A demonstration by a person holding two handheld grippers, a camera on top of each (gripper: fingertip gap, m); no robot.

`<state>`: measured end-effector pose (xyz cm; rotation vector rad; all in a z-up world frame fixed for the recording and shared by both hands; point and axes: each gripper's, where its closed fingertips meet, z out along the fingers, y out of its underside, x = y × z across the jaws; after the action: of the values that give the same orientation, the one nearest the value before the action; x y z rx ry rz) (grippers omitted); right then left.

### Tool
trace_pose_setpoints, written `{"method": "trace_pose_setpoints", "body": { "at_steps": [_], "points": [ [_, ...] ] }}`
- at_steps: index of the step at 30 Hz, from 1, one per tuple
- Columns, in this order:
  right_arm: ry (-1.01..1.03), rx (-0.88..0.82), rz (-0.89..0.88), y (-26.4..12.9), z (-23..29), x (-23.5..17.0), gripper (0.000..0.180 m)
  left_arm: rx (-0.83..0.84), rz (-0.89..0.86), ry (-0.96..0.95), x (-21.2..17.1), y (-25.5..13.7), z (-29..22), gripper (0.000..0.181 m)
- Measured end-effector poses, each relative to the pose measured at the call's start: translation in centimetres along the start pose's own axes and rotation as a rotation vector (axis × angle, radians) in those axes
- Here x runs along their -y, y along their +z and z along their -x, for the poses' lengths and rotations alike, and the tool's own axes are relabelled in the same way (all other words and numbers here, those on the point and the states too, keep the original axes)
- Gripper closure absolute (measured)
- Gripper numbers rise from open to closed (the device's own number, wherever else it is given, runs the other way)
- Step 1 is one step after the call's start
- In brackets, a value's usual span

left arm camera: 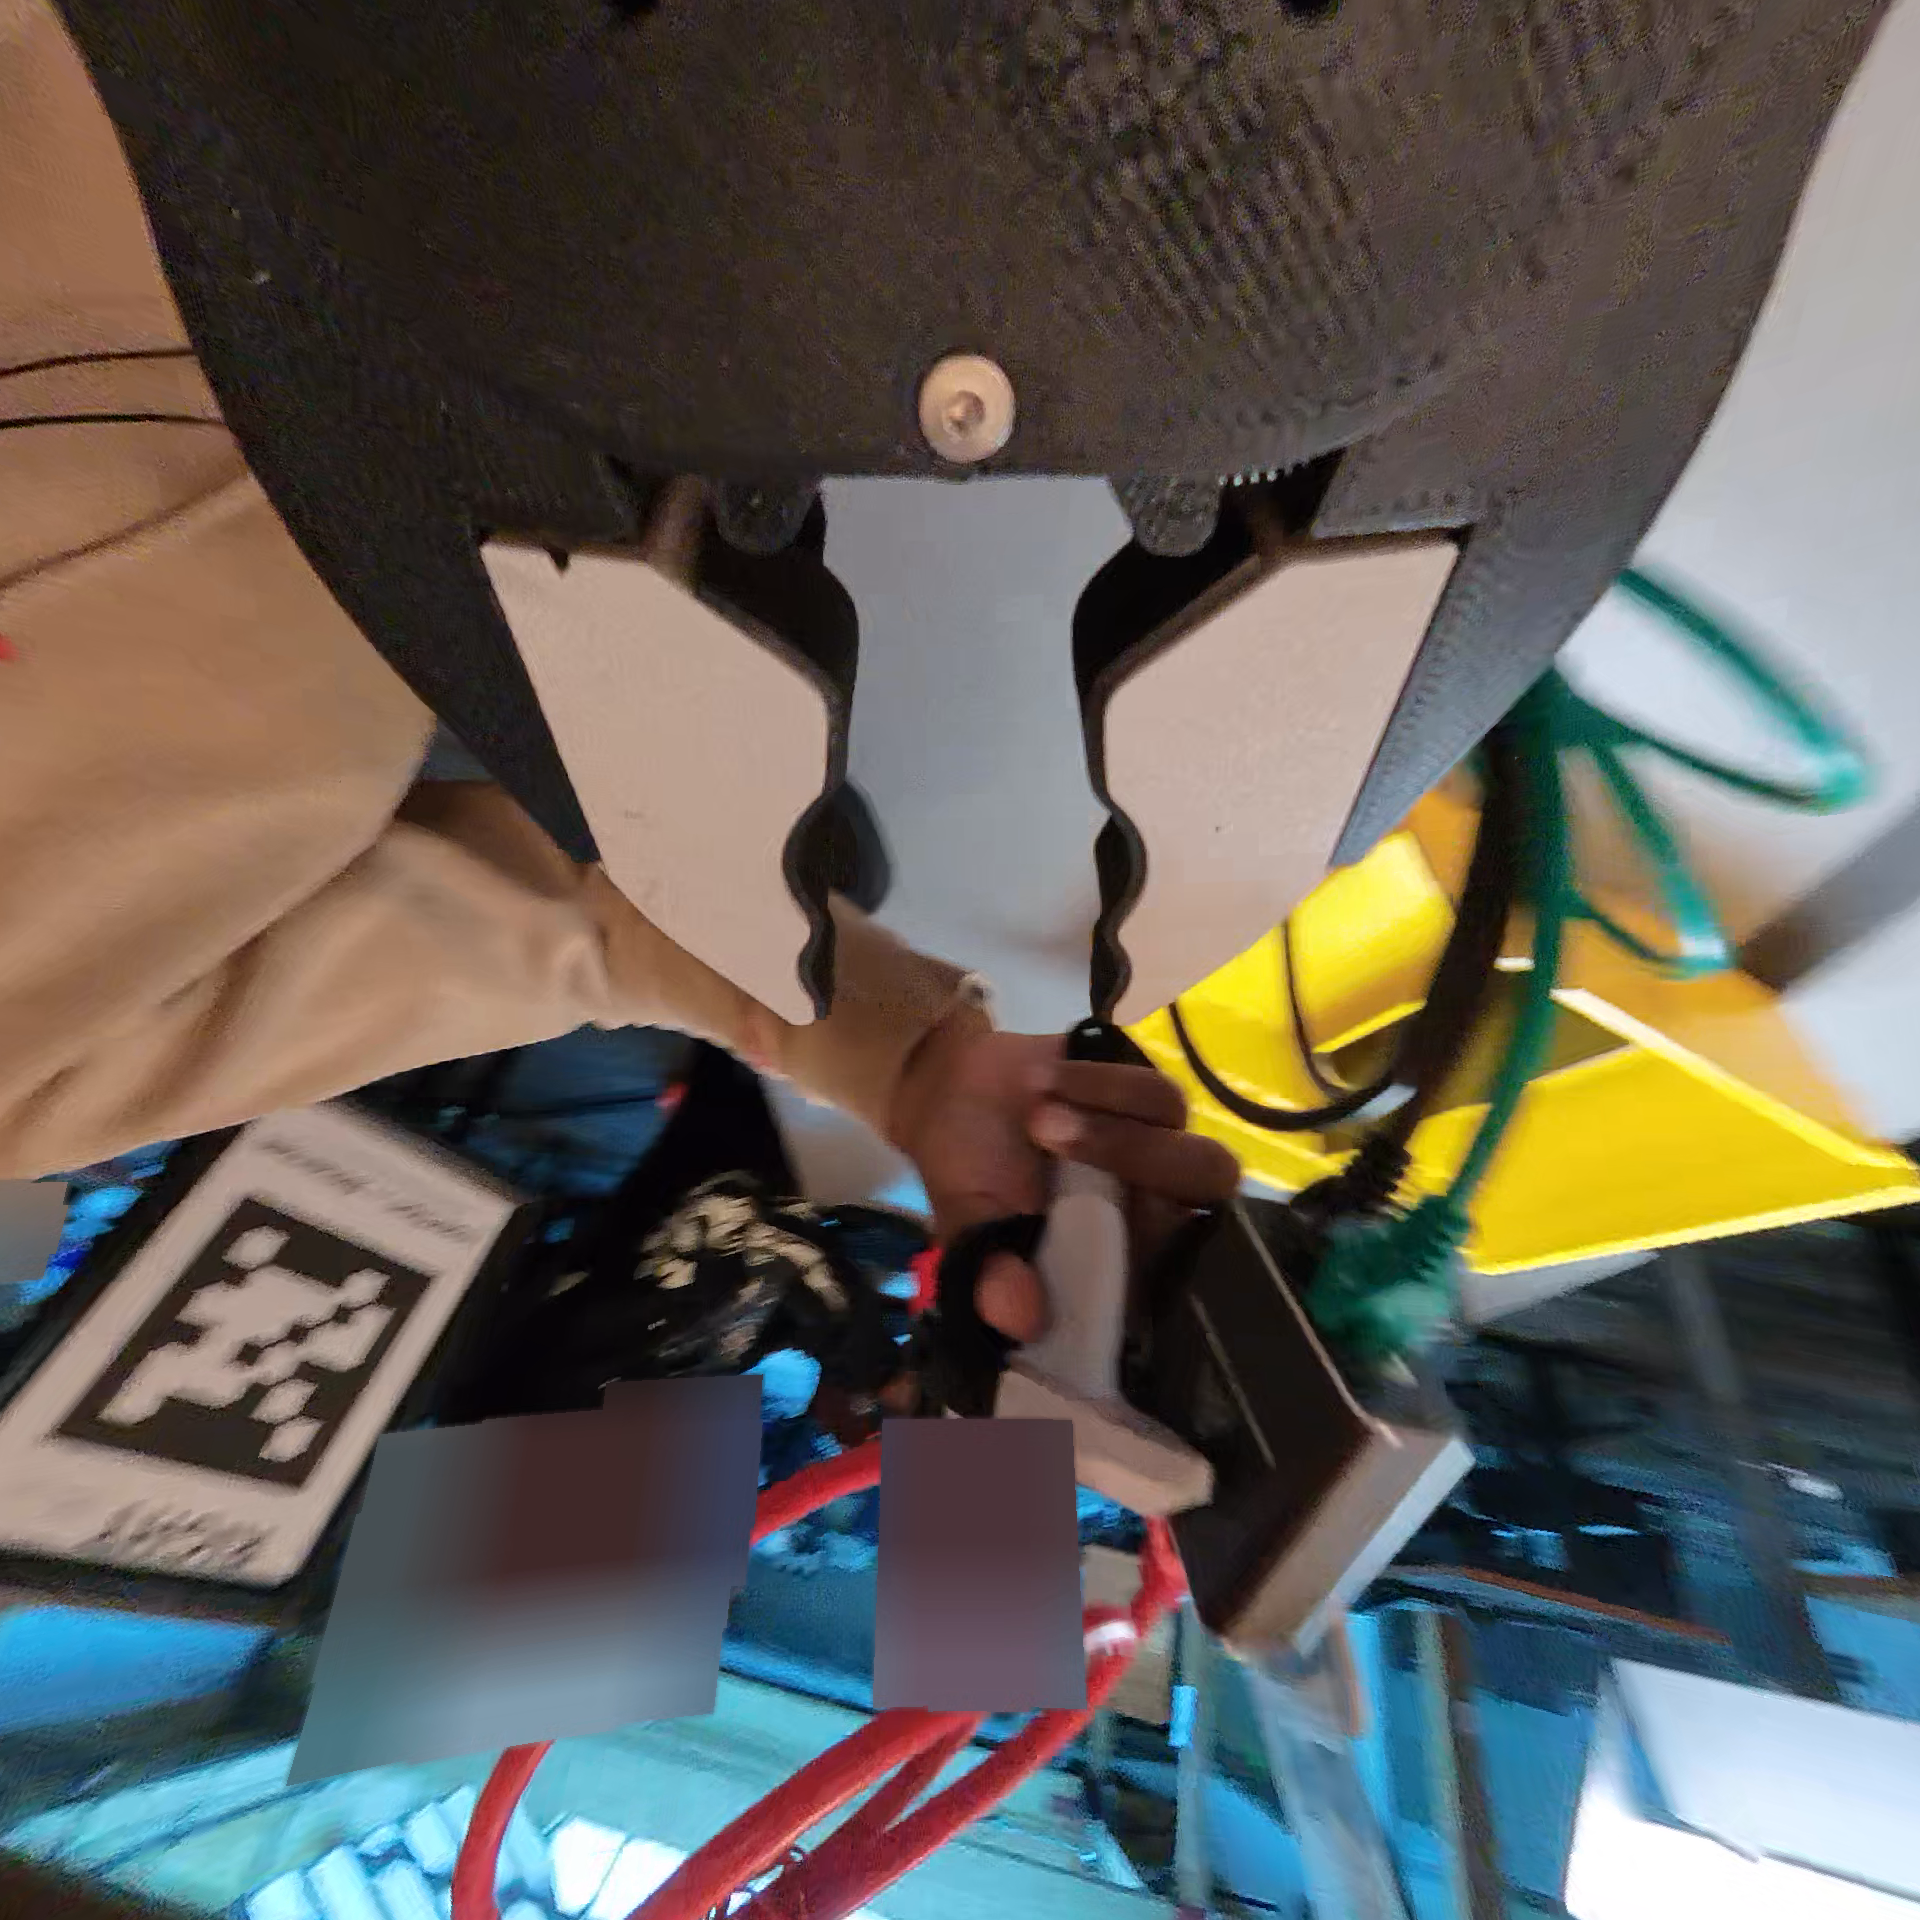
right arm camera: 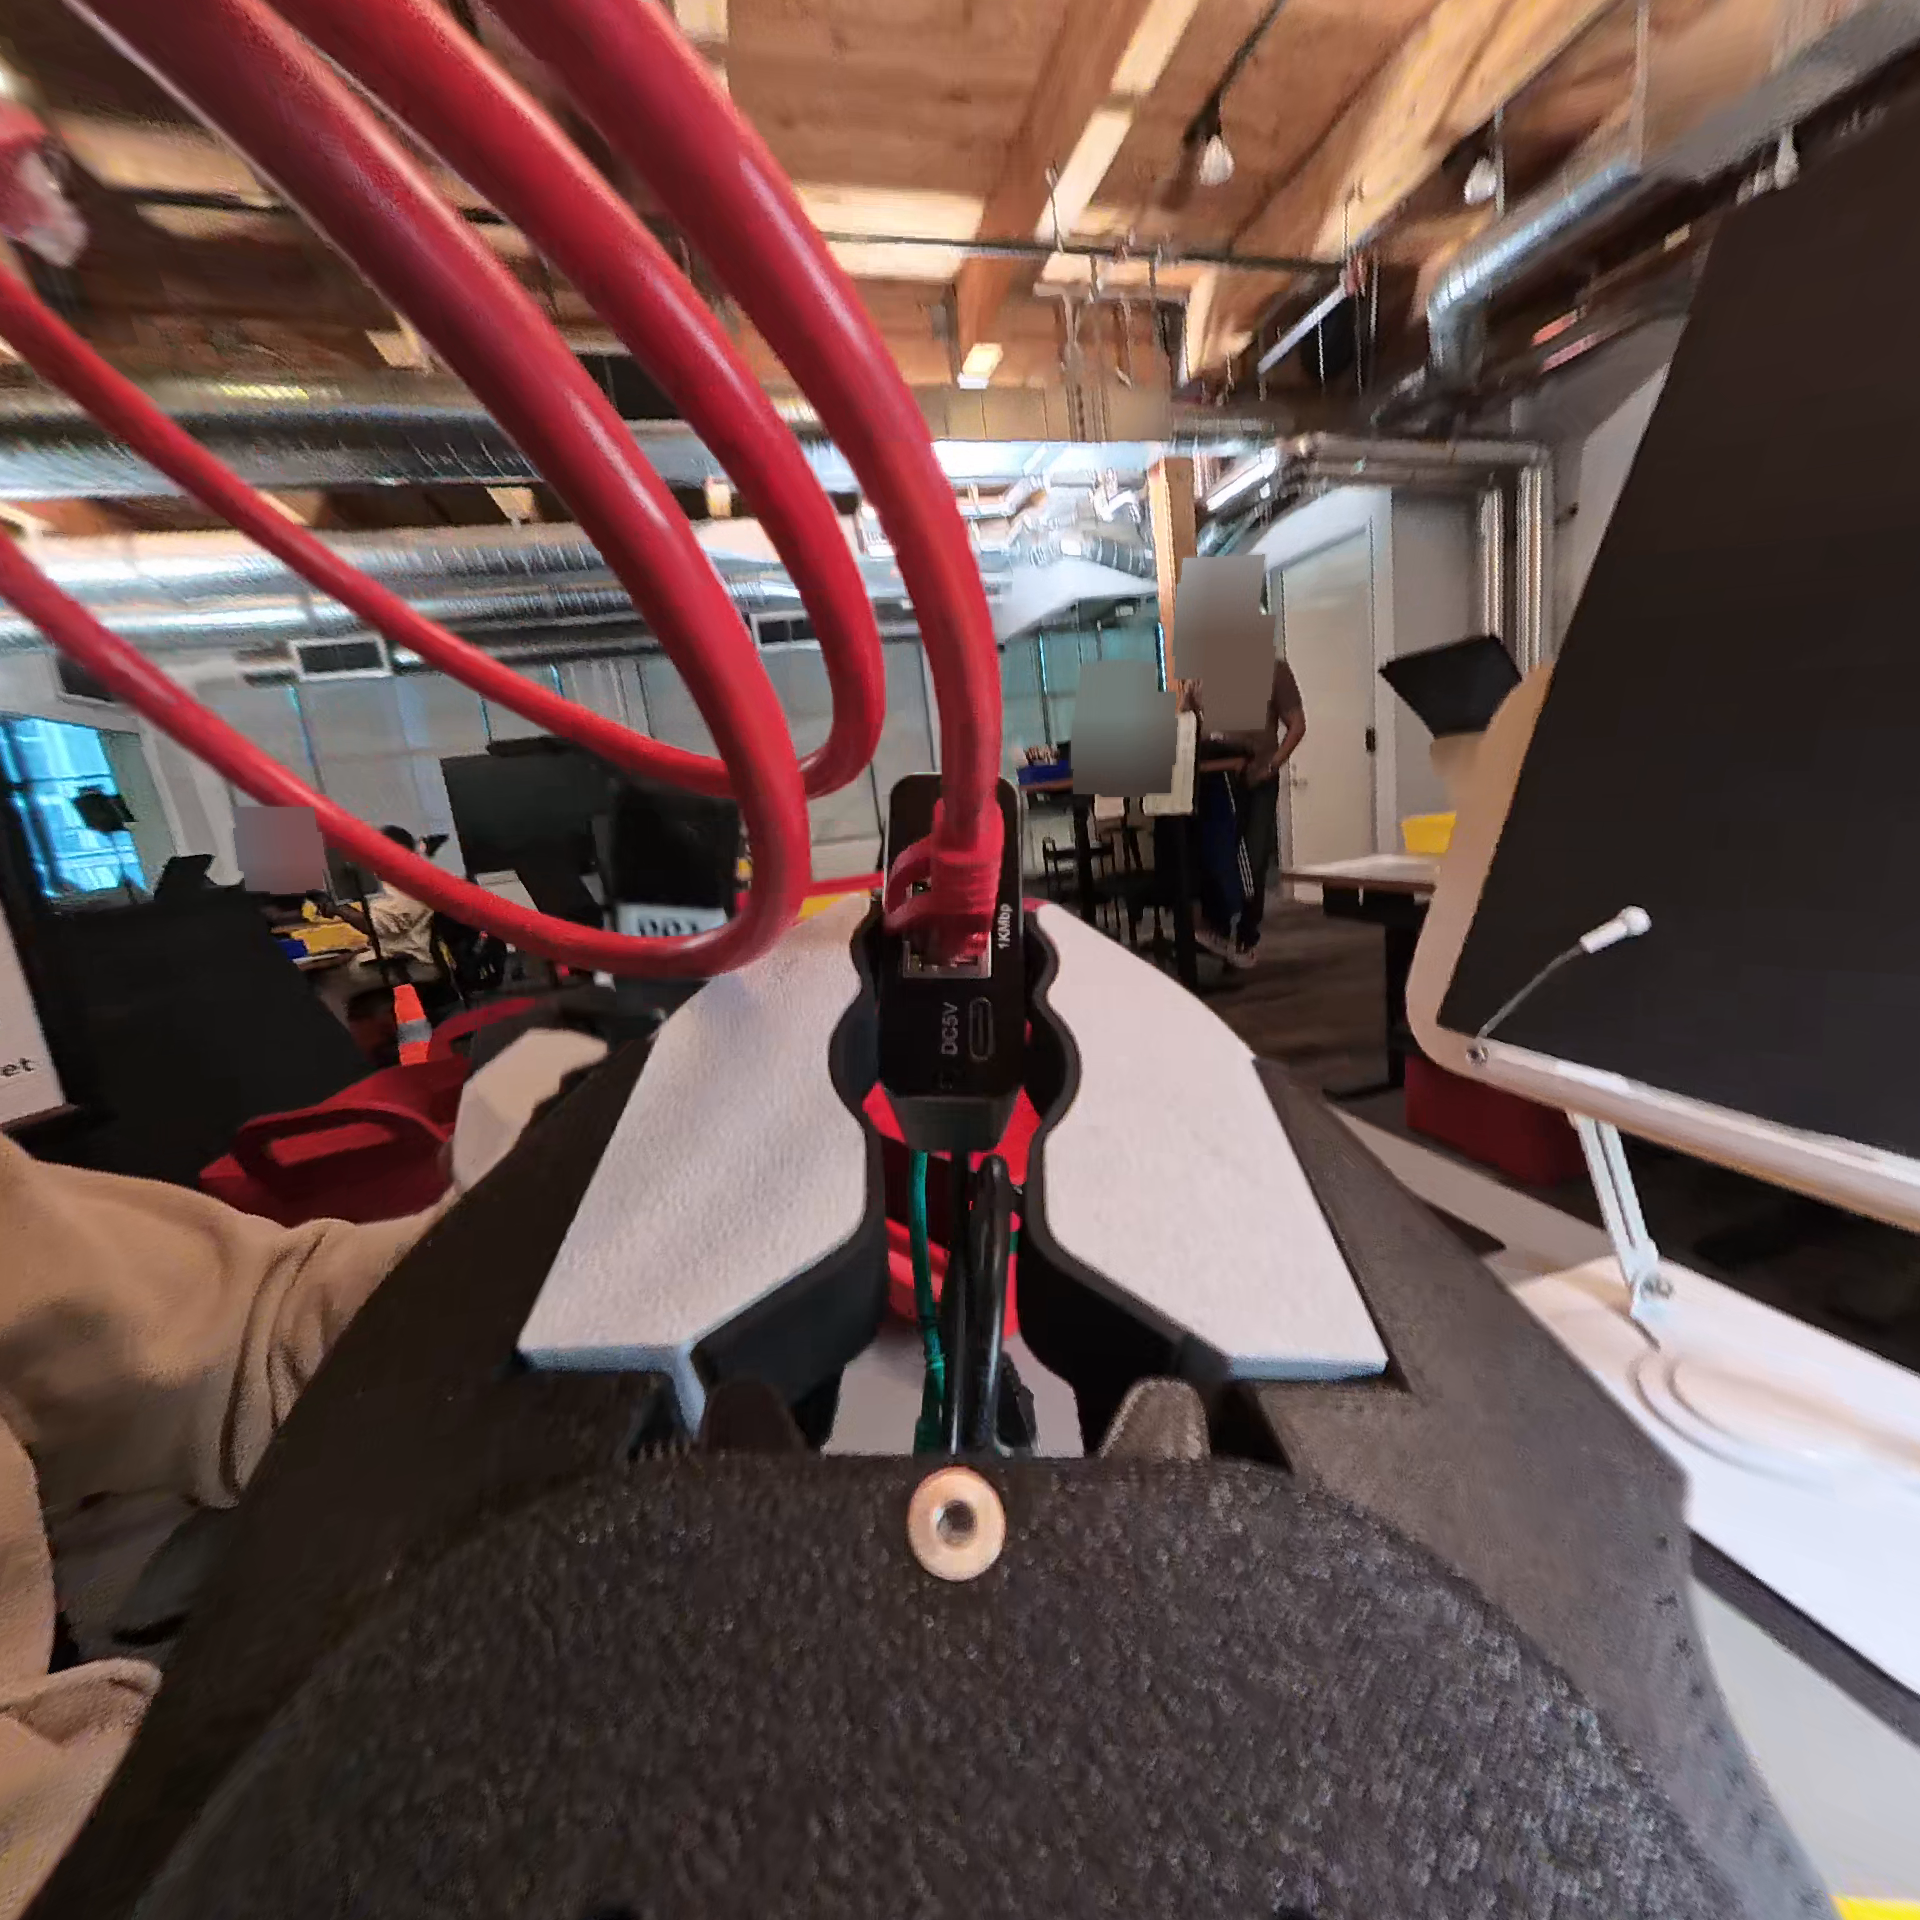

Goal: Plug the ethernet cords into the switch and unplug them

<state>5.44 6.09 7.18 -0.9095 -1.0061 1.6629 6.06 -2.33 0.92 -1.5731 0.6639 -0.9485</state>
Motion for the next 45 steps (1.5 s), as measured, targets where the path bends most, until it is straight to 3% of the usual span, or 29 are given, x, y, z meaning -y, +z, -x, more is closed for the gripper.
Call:
{"method": "trace_pose_setpoints", "body": {
  "at_steps": [5,8,14,18,24,29,36,38,45],
  "points": [
    [0.018,0.099,-0.173,0.4,2.5,1.6,0.156,-0.027,-0.209,-0.151,-0.1,3.2,0.1,0.126],
    [0.064,0.135,-0.244,1.2,3.6,1.1,0.156,0.04,-0.365,-0.149,1.2,2.2,1.5,0.128],
    [0.146,0.128,-0.216,3.3,4.2,-2.4,0.156,0.106,-0.5,-0.102,3.2,-1.0,2.9,0.135],
    [0.195,0.111,-0.143,3.9,3.8,-4.0,0.156,0.142,-0.487,-0.106,3.0,-2.3,4.3,0.15],
    [0.225,0.109,0.026,4.1,3.1,-5.4,0.155,0.188,-0.503,-0.059,3.7,-3.9,4.9,0.154],
    [0.189,0.069,0.017,3.3,2.2,-4.3,0.15,0.182,-0.562,-0.06,5.0,-5.8,5.0,0.154],
    [0.188,0.095,-0.001,3.4,2.8,-4.0,0.149,0.175,-0.528,-0.028,4.6,-4.8,4.5,0.154],
    [0.174,0.092,-0.03,3.1,2.8,-3.5,0.157,0.184,-0.517,-0.018,4.4,-4.7,4.5,0.154],
    [0.156,0.12,-0.012,2.9,3.2,-3.2,0.16,0.18,-0.523,-0.017,4.6,-4.6,4.2,0.154]
  ]
}}
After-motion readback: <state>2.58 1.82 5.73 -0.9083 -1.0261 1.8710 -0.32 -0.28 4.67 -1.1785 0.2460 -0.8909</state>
